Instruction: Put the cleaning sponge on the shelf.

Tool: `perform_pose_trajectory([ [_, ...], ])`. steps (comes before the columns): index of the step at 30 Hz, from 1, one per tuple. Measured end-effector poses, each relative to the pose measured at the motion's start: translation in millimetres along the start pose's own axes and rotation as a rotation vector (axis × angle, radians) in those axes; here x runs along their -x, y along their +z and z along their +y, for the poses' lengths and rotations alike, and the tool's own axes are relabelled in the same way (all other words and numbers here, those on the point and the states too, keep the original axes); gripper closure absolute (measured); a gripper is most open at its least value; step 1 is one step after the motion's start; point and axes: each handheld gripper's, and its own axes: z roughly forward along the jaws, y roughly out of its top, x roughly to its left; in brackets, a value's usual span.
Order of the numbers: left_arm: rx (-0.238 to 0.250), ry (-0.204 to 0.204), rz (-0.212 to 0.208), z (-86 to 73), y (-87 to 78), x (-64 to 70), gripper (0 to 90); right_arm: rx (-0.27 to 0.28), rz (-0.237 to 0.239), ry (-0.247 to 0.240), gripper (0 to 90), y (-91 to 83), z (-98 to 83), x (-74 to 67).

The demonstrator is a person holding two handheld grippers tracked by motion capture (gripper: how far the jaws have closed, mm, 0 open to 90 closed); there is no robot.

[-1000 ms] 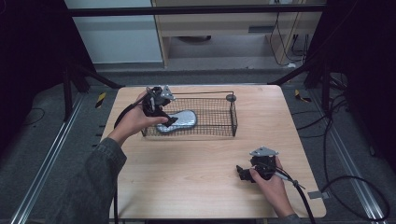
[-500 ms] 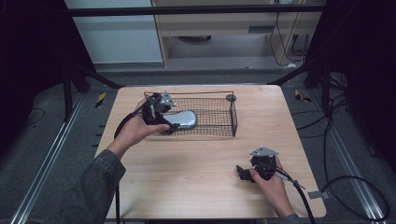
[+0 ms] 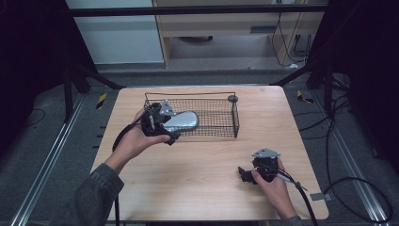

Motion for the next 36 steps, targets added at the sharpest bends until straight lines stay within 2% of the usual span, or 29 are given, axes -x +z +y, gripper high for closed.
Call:
perform_pose_trajectory([
  [8,-0.016,-0.045,0.011,-17.8,-2.6,9.9,4.3,0.0,0.0,0.0,0.5,0.0,0.0,0.0],
  [11,-0.009,-0.081,-0.001,-26.8,-3.6,13.9,4.3,0.0,0.0,0.0,0.5,0.0,0.0,0.0],
  [21,-0.012,-0.117,0.001,-53.7,-3.9,27.7,4.2,0.0,0.0,0.0,0.5,0.0,0.0,0.0],
  [23,-0.011,-0.124,0.013,-58.4,-3.5,29.6,4.2,0.0,0.001,0.002,0.5,0.0,0.0,-0.1],
  [30,0.001,-0.174,0.014,-77.8,-2.3,31.5,4.5,0.0,-0.001,0.0,0.5,0.0,0.0,0.0],
  [36,-0.009,-0.233,0.012,-103.9,4.2,32.0,4.8,0.0,0.0,0.0,0.5,0.0,0.0,0.0],
])
